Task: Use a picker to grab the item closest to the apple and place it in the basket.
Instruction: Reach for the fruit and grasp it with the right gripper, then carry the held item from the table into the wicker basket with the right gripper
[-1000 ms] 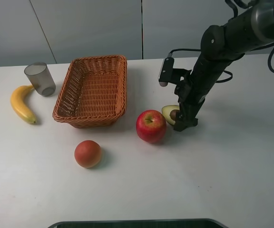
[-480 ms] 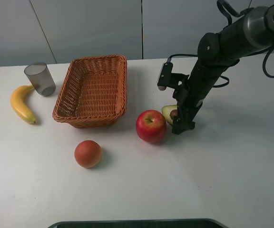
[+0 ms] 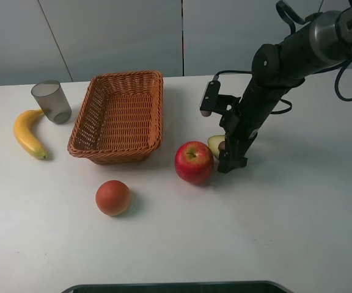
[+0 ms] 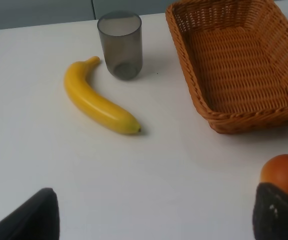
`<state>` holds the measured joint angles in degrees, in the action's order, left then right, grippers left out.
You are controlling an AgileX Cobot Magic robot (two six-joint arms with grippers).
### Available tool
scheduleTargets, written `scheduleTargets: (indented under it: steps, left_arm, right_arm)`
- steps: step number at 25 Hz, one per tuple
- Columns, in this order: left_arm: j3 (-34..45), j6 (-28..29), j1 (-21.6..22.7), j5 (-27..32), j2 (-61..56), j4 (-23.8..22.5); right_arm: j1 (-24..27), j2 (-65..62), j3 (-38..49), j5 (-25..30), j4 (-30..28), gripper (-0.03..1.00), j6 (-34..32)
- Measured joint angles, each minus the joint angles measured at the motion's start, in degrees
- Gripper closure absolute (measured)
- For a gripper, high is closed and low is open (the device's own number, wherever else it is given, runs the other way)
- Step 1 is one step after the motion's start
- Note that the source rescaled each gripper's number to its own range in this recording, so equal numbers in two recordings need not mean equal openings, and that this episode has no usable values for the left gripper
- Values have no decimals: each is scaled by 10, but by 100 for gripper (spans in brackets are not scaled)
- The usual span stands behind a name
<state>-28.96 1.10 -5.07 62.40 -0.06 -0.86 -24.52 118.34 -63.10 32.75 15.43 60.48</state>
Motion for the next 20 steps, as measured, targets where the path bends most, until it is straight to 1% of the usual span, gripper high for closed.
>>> scheduleTargets:
  steps: [1,2,3,4,5,6,20]
  left_arm:
    - [0,0,0,0,0,0]
    - [0,0,0,0,0,0]
    - [0,0,0,0,0,0]
    - [0,0,0,0,0,0]
    - [0,0,0,0,0,0]
    - [0,0,0,0,0,0]
    - [0,0,0,0,0,0]
  right_arm:
    - [0,0,0,0,0,-1,0]
    - [0,0,0,0,1,14,0]
    - [0,0,0,0,1,44,0]
    - [0,0,0,0,2,90,0]
    - [-1,0,0,0,2,97,0]
    - [-1,0,-1,0,2,94,0]
    - [-1,0,-1,1,1,94,0]
